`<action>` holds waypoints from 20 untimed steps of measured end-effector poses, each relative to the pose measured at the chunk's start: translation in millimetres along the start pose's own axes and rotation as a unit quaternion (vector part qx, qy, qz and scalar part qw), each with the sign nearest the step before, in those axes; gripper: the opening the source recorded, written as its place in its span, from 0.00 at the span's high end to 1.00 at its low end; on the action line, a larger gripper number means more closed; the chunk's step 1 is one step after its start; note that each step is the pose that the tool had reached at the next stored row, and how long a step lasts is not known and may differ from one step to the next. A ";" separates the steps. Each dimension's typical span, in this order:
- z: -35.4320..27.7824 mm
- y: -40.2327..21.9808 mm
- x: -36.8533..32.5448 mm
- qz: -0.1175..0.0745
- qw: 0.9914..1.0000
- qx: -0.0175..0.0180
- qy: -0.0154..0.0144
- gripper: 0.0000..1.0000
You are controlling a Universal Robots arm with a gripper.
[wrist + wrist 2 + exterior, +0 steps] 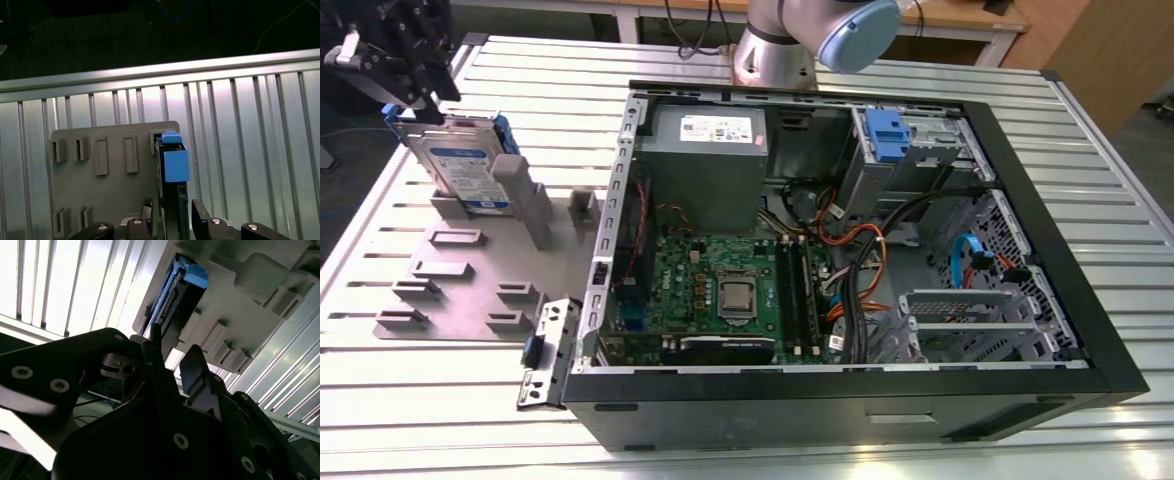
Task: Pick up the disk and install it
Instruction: 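Pick up the disk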
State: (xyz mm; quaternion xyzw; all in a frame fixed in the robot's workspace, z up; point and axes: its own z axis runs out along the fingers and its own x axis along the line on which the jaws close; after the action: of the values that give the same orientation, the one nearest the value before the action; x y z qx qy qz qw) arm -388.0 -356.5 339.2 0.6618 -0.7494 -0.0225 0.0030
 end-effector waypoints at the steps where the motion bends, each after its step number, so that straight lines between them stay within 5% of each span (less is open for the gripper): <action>1: 0.0 0.0 0.0 0.000 1.000 0.000 0.000 0.53; 6: 0.6 -0.1 0.0 0.000 1.000 0.000 0.000 0.47; 20: 25.0 -0.1 -2.2 0.000 1.000 0.000 0.000 0.47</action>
State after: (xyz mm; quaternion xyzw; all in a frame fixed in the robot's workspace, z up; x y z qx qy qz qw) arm -388.5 -353.6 314.3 0.6619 -0.7493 -0.0222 0.0034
